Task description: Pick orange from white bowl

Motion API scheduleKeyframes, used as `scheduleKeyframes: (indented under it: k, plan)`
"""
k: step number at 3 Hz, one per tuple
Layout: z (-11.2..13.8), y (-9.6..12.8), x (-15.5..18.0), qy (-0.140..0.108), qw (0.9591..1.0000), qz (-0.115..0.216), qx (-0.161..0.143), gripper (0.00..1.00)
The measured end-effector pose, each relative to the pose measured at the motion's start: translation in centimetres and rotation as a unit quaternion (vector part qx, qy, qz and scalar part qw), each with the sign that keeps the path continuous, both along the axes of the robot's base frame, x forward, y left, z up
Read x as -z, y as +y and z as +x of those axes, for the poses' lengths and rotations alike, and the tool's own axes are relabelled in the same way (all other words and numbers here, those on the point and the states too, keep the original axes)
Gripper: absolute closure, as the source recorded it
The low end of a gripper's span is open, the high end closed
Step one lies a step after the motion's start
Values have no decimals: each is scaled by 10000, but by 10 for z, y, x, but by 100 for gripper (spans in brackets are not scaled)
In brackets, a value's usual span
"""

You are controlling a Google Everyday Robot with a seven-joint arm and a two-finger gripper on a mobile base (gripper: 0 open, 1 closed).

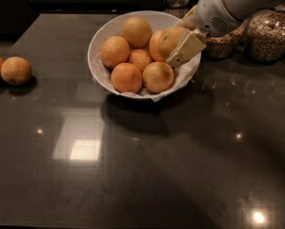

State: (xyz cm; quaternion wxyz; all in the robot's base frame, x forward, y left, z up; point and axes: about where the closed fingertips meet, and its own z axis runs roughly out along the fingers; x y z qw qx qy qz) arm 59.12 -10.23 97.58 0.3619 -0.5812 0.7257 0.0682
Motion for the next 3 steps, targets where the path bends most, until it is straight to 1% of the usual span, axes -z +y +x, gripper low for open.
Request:
scheduleKeyframes:
  k: [1,2,3]
  plan:
    - [-15,13,-23,-136,9980,340,-509,100]
    - [-31,28,-44,-285,9934,562,-962,100]
    - [-32,30,-45,-297,9929,577,-995,100]
